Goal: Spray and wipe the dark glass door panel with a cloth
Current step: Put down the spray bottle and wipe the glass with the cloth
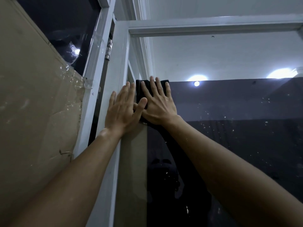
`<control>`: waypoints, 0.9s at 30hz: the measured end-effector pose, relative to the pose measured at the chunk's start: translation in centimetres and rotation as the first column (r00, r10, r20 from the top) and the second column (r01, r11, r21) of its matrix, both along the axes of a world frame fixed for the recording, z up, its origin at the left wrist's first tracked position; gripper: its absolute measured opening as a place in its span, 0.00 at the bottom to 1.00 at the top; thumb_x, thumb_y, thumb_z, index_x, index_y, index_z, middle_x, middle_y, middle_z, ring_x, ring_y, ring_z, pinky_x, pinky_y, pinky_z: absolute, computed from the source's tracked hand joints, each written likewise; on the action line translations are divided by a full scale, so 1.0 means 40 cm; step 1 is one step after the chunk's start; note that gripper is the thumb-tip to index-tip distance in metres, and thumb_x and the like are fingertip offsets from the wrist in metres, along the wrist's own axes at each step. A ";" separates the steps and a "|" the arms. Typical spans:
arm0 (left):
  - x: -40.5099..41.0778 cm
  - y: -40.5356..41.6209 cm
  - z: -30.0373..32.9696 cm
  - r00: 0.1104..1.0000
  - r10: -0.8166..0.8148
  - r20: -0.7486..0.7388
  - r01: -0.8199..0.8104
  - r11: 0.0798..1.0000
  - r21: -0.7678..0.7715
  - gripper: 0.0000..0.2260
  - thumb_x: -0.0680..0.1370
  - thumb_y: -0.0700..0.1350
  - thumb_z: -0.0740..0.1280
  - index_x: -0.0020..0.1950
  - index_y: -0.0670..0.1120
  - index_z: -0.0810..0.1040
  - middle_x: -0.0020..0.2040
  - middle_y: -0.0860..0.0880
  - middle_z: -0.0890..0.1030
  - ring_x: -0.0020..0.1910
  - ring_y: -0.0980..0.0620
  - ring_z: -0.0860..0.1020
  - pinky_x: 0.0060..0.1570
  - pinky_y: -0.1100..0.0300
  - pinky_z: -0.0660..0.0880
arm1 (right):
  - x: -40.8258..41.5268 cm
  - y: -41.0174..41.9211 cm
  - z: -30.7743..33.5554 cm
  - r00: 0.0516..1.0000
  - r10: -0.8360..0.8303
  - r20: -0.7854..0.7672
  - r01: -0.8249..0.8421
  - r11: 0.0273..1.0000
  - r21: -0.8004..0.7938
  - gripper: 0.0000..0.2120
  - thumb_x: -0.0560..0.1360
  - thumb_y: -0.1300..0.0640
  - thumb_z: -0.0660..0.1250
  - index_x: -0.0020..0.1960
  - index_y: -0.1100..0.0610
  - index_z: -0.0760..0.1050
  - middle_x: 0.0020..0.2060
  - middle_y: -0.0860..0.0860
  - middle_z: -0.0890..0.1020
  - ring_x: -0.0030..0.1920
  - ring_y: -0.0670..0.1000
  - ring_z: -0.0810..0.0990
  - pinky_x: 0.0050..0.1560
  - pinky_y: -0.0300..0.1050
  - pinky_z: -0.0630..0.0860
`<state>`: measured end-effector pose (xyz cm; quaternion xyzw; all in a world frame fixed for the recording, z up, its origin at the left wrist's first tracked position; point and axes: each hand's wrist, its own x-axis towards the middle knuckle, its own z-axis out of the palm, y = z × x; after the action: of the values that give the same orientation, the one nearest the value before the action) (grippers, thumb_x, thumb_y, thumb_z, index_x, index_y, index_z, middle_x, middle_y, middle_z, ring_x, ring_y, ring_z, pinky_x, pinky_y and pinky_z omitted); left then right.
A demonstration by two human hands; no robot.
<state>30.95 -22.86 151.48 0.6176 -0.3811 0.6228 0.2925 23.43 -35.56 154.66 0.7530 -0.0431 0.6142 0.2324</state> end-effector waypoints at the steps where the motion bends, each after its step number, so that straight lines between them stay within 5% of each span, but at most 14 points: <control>1: -0.001 -0.005 0.000 1.000 0.016 0.004 -0.016 1.000 -0.011 0.46 0.73 0.74 0.31 0.84 0.48 0.46 0.84 0.47 0.48 0.82 0.54 0.45 0.81 0.48 0.39 | -0.002 -0.007 0.004 1.000 -0.014 0.000 0.014 1.000 -0.023 0.37 0.82 0.33 0.47 0.84 0.51 0.42 0.83 0.56 0.41 0.82 0.56 0.36 0.79 0.60 0.32; 8: 0.008 -0.012 -0.007 0.984 0.164 0.074 -0.162 0.986 -0.031 0.45 0.76 0.72 0.31 0.83 0.45 0.50 0.83 0.43 0.52 0.83 0.47 0.50 0.80 0.43 0.44 | -0.060 -0.066 0.035 0.998 -0.044 -0.034 0.040 0.994 -0.106 0.30 0.85 0.42 0.46 0.84 0.49 0.44 0.83 0.51 0.45 0.83 0.50 0.39 0.81 0.55 0.36; 16: 0.006 -0.027 -0.008 0.968 0.238 0.082 -0.234 0.971 -0.052 0.41 0.79 0.69 0.37 0.83 0.43 0.53 0.83 0.41 0.54 0.82 0.44 0.53 0.80 0.41 0.45 | -0.132 -0.150 0.031 0.998 -0.058 0.029 0.058 0.998 0.000 0.31 0.85 0.44 0.47 0.84 0.54 0.44 0.83 0.52 0.45 0.83 0.52 0.40 0.81 0.55 0.37; 27: -0.139 -0.205 0.007 0.987 -0.089 0.137 0.096 0.994 -0.043 0.35 0.81 0.63 0.41 0.82 0.43 0.54 0.83 0.46 0.55 0.82 0.52 0.50 0.80 0.48 0.42 | -0.142 -0.171 0.027 0.994 -0.104 -0.018 0.103 0.994 -0.034 0.32 0.85 0.43 0.45 0.84 0.54 0.39 0.83 0.53 0.42 0.82 0.53 0.36 0.81 0.56 0.36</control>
<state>25.41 -31.05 151.77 0.5483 -0.4126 0.6581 0.3099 17.77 -42.40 155.72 0.7517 -0.0696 0.5946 0.2767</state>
